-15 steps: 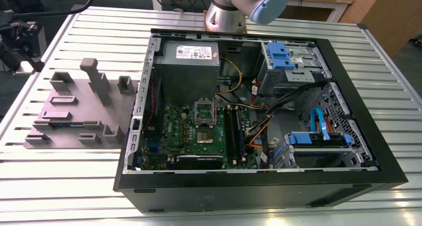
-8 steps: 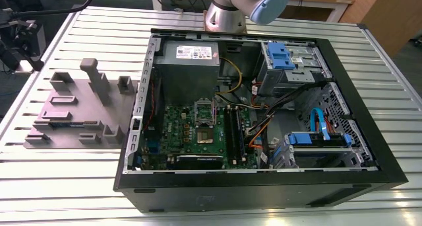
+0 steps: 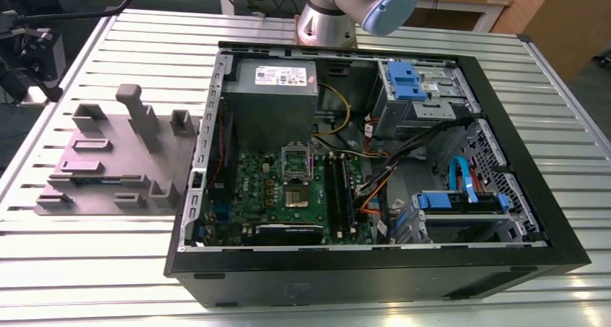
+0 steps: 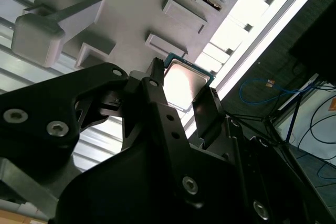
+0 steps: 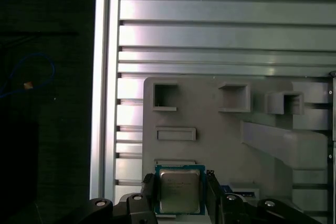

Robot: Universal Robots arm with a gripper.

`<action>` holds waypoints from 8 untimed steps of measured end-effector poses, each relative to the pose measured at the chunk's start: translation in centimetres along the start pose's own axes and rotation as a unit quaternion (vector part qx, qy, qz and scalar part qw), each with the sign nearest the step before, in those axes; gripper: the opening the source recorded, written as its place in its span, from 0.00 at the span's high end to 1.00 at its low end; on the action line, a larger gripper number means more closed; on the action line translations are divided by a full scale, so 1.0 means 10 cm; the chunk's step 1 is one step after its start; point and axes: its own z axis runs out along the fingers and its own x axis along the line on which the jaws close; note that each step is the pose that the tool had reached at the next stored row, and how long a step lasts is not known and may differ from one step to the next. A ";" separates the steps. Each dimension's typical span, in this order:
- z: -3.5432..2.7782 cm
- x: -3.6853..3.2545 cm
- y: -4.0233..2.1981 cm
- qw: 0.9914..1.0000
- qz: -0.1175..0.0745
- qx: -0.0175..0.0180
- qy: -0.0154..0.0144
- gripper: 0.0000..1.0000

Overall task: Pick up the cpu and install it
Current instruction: 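Pick up the cpu and move it towards the insertion slot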

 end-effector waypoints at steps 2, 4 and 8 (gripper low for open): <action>-0.006 0.000 0.000 1.000 0.000 0.000 0.000 0.53; -0.009 0.000 0.000 1.000 0.000 0.000 0.000 0.53; -0.016 0.000 0.001 1.000 0.000 0.000 0.000 0.53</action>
